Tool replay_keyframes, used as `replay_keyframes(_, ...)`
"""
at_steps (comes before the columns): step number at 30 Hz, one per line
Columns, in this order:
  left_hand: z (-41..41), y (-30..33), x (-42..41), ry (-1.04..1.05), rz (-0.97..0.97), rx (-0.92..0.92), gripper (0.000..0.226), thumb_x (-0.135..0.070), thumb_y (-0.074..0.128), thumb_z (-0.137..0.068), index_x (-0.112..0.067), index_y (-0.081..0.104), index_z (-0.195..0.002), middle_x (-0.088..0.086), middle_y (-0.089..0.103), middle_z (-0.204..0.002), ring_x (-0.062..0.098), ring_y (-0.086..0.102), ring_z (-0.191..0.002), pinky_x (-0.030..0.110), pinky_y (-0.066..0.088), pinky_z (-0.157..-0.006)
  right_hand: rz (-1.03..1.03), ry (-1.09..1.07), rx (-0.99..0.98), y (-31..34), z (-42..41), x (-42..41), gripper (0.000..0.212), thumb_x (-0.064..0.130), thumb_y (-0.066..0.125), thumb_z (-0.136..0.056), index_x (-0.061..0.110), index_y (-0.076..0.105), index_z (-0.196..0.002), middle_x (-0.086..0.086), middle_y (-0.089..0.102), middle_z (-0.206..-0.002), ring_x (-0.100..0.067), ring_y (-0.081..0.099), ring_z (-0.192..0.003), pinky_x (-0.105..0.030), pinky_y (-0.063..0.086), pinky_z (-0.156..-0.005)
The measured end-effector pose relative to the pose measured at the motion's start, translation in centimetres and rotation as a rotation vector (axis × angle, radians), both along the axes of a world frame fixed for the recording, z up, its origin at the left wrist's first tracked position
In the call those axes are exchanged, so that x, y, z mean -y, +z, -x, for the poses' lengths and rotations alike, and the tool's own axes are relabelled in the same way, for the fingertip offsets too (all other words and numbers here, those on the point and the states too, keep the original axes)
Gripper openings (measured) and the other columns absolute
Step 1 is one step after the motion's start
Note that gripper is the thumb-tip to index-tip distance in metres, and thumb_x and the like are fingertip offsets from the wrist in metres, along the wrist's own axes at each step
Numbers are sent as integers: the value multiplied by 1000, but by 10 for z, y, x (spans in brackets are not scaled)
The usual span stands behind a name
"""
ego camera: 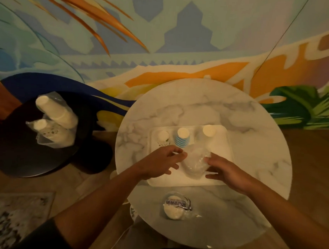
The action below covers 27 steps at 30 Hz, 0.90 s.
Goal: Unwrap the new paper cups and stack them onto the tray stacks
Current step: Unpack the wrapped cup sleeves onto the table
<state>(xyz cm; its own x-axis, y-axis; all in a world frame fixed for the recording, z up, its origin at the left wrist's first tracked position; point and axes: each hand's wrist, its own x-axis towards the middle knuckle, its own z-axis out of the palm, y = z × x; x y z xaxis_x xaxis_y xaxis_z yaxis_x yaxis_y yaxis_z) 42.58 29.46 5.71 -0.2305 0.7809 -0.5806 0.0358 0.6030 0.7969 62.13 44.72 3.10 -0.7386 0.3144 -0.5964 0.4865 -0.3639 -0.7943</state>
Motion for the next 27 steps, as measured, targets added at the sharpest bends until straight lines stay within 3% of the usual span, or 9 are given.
replay_keyframes(5, -26, -24, -1, -125, 49, 9, 35, -50, 50, -102, -25, 62, -122, -3, 71, -116, 16, 69, -106, 37, 53, -96, 41, 27, 62, -24, -42, 2, 75, 63, 73, -66, 32, 61, -133, 5, 71, -126, -16, 66, -118, -47, 46, -110)
replay_keyframes(10, -35, -47, -7, -296, 71, -25, 38, -47, 62, -97, -25, 62, -129, -4, 75, -108, 6, 69, -95, 16, 48, -79, 69, 40, 99, -42, -70, 9, 60, 62, 68, -73, 40, 63, -129, 9, 69, -128, -16, 64, -120, -45, 47, -110)
replay_keyframes(14, -40, -58, -22, -387, 89, -40, 37, -41, 64, -97, -20, 63, -128, -3, 74, -103, -2, 67, -83, 7, 45, -69, 83, 43, 124, -51, -81, 10, 66, 65, 69, -71, 41, 60, -131, 13, 68, -130, -14, 60, -125, -43, 45, -112)
replay_keyframes(18, -41, -67, -27, -481, 112, -56, 37, -40, 68, -95, -18, 64, -125, 1, 76, -103, 5, 69, -88, 14, 51, -79, 84, 81, 148, -59, -90, 12, 72, 70, 77, -69, 41, 58, -132, 17, 67, -130, -10, 58, -127, -41, 46, -111)
replay_keyframes(22, -45, -80, -23, -531, 131, -91, 39, -48, 73, -89, -25, 66, -120, 1, 75, -109, 16, 71, -100, 38, 54, -99, 43, 146, 174, -59, -93, 16, 35, 38, 61, -96, 38, 59, -131, 19, 68, -124, -4, 62, -118, -32, 49, -106)
replay_keyframes(27, -50, -89, -19, -540, 145, -93, 44, -51, 74, -87, -26, 66, -123, 1, 74, -113, 15, 70, -102, 42, 54, -101, -30, 213, 133, -60, -95, 16, 36, 20, 57, -101, 31, 55, -135, 21, 69, -122, 3, 62, -114, -17, 51, -90)
